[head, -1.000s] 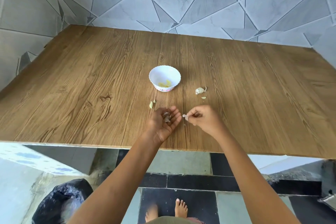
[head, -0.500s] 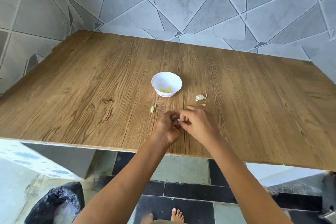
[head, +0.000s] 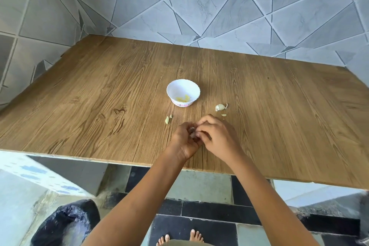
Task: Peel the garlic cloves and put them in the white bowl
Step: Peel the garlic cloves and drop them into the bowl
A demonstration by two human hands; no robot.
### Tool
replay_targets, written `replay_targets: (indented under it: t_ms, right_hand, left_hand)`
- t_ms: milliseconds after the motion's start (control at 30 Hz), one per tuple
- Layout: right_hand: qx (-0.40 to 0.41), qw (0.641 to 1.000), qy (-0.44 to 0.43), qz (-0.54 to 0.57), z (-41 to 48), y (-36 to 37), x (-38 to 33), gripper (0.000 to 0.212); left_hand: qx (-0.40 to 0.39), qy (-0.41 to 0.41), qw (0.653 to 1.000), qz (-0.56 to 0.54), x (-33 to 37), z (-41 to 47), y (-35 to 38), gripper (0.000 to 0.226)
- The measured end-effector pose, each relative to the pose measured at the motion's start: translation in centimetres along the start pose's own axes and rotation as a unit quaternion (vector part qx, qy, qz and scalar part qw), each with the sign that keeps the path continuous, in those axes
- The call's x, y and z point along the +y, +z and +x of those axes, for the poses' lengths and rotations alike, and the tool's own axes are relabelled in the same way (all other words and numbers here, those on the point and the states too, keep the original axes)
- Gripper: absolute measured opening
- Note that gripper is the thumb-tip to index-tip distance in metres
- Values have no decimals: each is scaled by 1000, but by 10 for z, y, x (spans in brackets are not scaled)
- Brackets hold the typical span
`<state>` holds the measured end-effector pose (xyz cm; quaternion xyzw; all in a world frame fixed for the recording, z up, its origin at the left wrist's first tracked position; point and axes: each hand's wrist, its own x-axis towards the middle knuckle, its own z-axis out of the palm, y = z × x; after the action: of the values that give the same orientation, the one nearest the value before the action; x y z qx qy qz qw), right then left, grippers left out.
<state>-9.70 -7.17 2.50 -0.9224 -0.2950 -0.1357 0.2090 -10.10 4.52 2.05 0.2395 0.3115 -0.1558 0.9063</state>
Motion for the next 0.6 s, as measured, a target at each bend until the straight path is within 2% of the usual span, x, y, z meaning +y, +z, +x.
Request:
replay_targets:
  t_ms: [100,233,400,600]
  right_hand:
    - [12,997,32,64,-4,1,7,9]
    - [31,988,83,125,-13,2,25,8]
    - [-73,985,112,104,-21,16,35,13]
    - [-121,986,106,47,-9,26,23,6]
  left_hand:
    - [-14,4,1000,23,0,1,-2,36]
    - [-17,4,1000,23,8,1,-10,37]
    - [-3,26,1000,6,20,3,-18,37]
    - [-9,29,999,9,24,4,-21,36]
